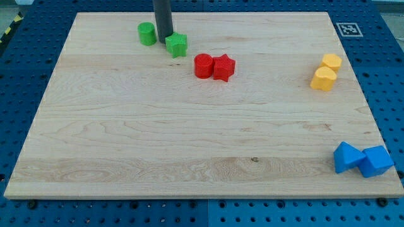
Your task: Move the green circle bottom left to the green star
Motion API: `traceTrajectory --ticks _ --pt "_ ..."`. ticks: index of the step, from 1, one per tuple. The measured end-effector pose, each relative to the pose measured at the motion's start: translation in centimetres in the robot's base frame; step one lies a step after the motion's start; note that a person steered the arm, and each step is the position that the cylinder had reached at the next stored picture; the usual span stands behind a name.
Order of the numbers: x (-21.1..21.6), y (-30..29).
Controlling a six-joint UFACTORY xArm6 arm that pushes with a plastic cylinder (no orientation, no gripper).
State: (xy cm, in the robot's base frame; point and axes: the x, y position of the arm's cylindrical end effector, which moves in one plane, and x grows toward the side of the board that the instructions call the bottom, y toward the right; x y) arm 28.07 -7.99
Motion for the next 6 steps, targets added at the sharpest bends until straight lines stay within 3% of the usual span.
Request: traceTrajectory --ticks 2,3,5,6 --pt "-4.1 0.0" --pt "-4.1 -2.8" --pt "3.9 -4.8" --pt "3.1 -4.7"
